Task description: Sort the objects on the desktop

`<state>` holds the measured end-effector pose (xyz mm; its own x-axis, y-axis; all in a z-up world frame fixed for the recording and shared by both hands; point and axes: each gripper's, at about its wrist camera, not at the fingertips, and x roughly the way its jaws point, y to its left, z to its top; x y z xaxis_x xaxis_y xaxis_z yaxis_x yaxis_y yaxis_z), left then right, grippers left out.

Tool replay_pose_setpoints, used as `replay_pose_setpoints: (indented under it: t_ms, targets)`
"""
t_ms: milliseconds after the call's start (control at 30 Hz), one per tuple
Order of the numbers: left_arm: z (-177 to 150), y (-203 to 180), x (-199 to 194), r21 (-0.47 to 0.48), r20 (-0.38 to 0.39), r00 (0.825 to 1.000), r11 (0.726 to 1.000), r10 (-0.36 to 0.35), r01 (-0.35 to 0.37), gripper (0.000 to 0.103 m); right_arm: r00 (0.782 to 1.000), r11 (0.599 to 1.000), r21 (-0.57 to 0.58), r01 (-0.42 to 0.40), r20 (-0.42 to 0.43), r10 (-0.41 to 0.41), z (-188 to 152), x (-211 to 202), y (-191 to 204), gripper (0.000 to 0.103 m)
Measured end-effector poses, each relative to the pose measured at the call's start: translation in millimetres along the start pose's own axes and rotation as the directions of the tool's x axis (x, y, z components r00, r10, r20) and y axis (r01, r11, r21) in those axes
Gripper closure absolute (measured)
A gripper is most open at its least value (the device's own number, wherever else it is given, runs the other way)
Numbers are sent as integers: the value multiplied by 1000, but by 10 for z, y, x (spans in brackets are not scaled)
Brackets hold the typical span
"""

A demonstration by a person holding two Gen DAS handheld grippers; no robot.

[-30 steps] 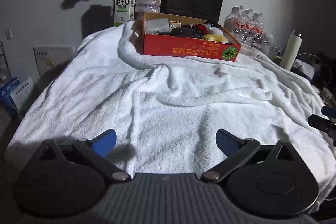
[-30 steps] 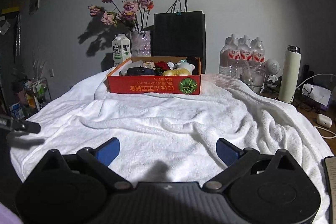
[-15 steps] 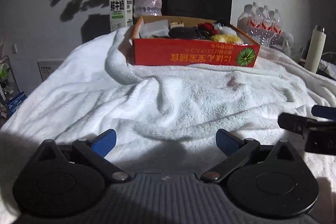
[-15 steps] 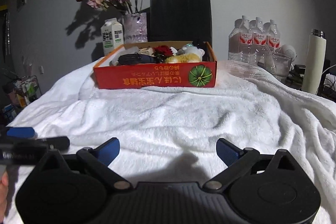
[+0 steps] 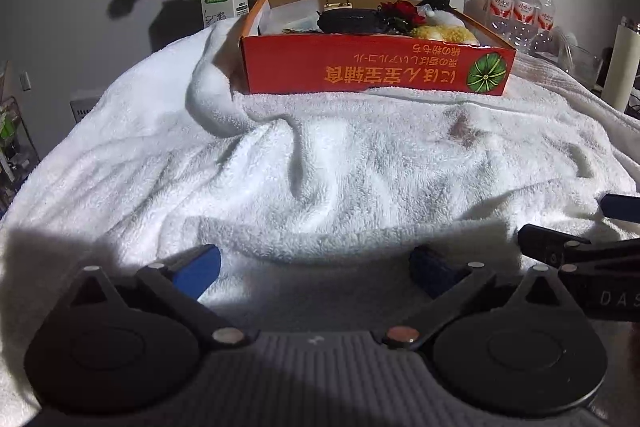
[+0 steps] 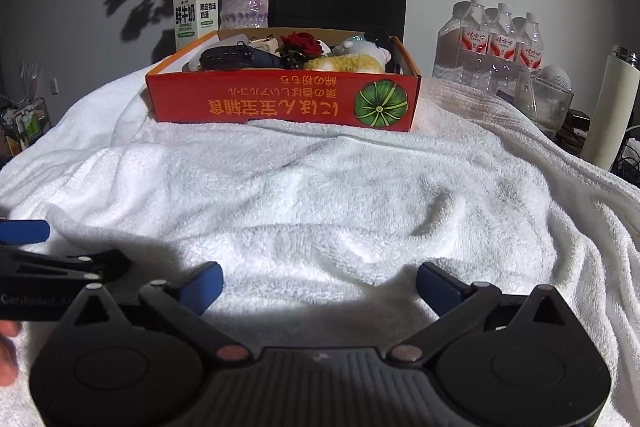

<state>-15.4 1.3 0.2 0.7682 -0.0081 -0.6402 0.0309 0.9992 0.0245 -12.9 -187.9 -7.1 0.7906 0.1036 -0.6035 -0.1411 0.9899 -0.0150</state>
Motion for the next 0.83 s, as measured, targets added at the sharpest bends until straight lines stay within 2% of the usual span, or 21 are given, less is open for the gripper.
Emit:
replay_pose_setpoints:
  t_ms: [833]
  targets:
    - [5,8,14,-2,-3,1000,1000,-12,12,0,1000,1000,14,-10,-8,10,8,24,-22,0]
